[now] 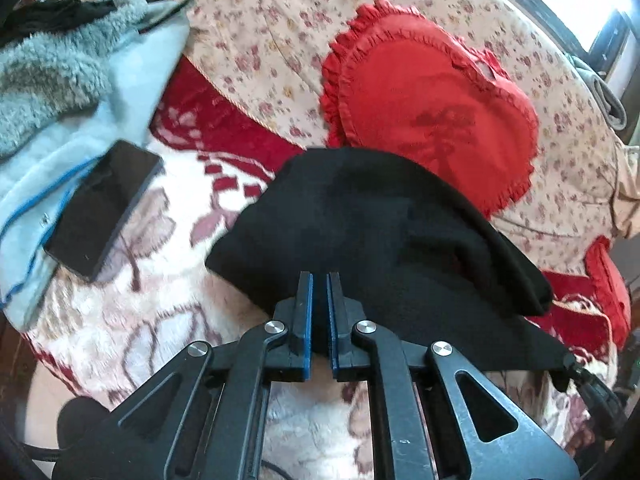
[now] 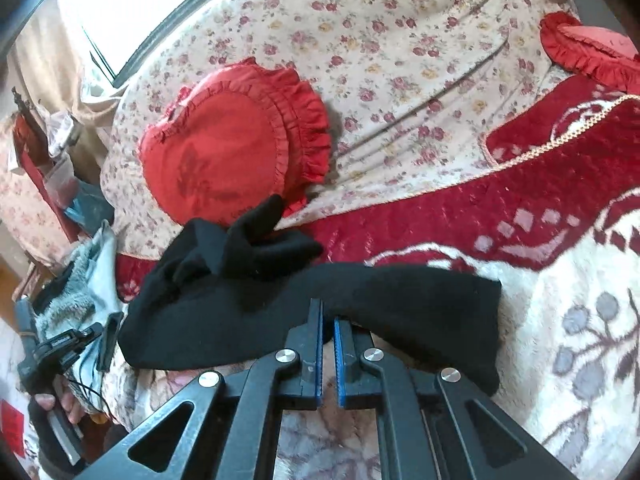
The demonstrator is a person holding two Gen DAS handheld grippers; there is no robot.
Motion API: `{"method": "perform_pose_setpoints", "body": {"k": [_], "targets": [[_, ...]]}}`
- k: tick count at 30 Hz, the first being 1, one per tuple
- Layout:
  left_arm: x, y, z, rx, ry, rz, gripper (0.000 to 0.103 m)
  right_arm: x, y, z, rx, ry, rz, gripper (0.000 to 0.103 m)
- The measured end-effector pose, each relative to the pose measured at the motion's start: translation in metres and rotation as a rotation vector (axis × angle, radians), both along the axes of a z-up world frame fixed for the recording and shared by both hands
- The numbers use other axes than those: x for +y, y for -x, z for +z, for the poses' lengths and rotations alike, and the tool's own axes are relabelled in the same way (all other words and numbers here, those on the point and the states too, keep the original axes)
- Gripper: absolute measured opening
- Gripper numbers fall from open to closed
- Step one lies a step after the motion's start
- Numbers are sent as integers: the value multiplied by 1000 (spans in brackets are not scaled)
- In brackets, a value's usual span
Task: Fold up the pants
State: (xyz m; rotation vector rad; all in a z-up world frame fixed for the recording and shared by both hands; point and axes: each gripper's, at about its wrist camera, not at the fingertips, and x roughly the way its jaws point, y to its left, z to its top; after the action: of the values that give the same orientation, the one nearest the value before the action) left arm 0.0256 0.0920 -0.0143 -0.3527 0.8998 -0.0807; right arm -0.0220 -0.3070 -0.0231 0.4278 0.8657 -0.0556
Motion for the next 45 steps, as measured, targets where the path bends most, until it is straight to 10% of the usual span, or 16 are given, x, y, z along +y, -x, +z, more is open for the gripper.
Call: {"method": "perform_pose_setpoints", "body": {"k": [5, 9, 17, 20, 24, 27, 39, 45], "targets": [[2, 4, -16, 62, 15, 7, 11, -3, -2, -17, 63, -36, -14, 4], [5, 3, -31, 89, 60, 28, 63, -9, 2, -28, 81, -90, -41, 10], [-8, -23, -53, 144, 147, 70, 73, -37, 10, -49, 40, -282, -143, 34], [-17, -34, -50, 127, 164, 73, 71, -46, 5, -59, 45, -333, -194, 37], [-33, -42, -40, 111, 132, 16, 15, -55, -1, -71, 33, -424, -261, 35], [-37, -42, -31, 91, 121, -12, 11, -45, -7, -52, 2, -325, -193, 7], [-7, 7, 1, 43, 112, -44, 10, -29, 26, 11, -82, -223, -44, 5], [-13, 14, -37, 114, 20, -66, 10, -33, 27, -38, 154, -161, -99, 6]]}}
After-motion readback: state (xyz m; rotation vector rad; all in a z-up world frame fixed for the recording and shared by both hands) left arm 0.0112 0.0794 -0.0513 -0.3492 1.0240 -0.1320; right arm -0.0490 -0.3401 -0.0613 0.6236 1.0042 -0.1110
